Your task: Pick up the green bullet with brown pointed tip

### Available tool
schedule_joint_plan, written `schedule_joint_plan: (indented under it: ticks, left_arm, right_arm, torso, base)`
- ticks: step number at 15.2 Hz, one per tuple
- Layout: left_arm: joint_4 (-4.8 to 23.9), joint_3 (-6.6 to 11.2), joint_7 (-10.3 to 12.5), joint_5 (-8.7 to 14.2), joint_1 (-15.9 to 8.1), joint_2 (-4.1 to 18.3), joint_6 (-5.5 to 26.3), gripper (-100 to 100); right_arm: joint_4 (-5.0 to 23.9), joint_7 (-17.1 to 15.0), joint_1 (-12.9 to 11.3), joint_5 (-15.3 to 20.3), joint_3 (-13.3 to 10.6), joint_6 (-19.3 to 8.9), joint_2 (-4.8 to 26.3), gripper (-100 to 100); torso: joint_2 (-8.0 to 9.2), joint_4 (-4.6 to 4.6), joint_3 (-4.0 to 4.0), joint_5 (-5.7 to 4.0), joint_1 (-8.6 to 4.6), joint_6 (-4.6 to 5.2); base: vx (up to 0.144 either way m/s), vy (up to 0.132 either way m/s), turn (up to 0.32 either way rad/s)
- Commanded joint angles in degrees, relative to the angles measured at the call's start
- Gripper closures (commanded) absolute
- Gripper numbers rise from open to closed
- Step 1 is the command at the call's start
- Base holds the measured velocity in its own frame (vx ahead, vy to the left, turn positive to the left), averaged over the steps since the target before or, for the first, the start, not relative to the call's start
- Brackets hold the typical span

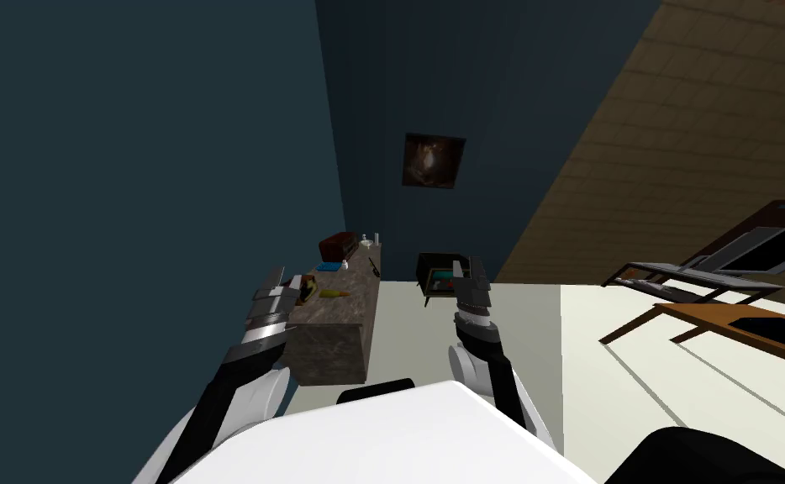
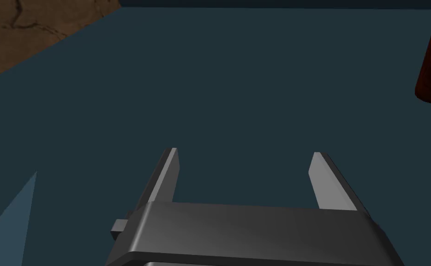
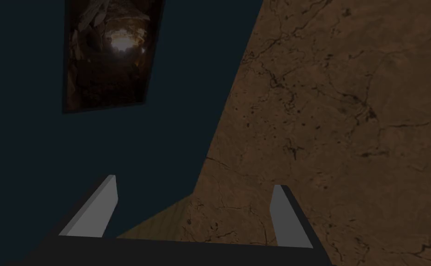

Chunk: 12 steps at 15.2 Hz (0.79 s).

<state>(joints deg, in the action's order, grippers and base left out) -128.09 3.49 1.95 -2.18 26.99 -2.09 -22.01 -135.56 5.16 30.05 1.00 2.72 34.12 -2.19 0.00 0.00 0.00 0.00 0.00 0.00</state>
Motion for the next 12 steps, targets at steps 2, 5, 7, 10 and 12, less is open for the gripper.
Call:
schedule_joint_plan:
  ticks: [2, 5, 7, 10, 12]
  left_arm:
    - [0.29, 0.15, -0.04, 0.02, -0.37, 2.7, 0.87, -100]
    - [0.99, 0.51, -0.12, 0.08, -1.24, 6.41, 2.91, -100]
    - [2.05, 1.06, -0.25, 0.16, -2.58, 9.5, 5.84, -100]
    - [2.7, 1.4, -0.33, 0.21, -3.4, 11.24, 7.94, -100]
    - [3.44, 1.78, -0.43, 0.27, -4.32, 12.6, 10.08, -100]
  right_arm:
    - [0.0, 0.0, 0.0, 0.0, 0.0, 0.0, 0.0, 0]
    - [0.0, 0.0, 0.0, 0.0, 0.0, 0.0, 0.0, 0]
    - [0.0, 0.0, 0.0, 0.0, 0.0, 0.0, 0.0, 0]
    - [0.0, 0.0, 0.0, 0.0, 0.0, 0.0, 0.0, 0]
    - [0.0, 0.0, 0.0, 0.0, 0.0, 0.0, 0.0, 0]
  torso:
    - [0.0, 0.0, 0.0, 0.0, 0.01, 0.0]
    - [-0.01, 0.0, 0.0, 0.0, 0.02, 0.01]
    - [-0.01, 0.0, -0.01, 0.0, 0.02, 0.01]
    - [-0.01, 0.0, -0.01, 0.0, 0.01, 0.01]
    - [-0.01, 0.0, -0.01, 0.0, 0.0, 0.01]
  base:
    - [0.0, -0.002, -0.013]
    - [0.0, -0.004, -0.023]
    - [0.0, -0.005, -0.033]
    - [-0.001, -0.005, -0.031]
    - [-0.002, -0.006, -0.033]
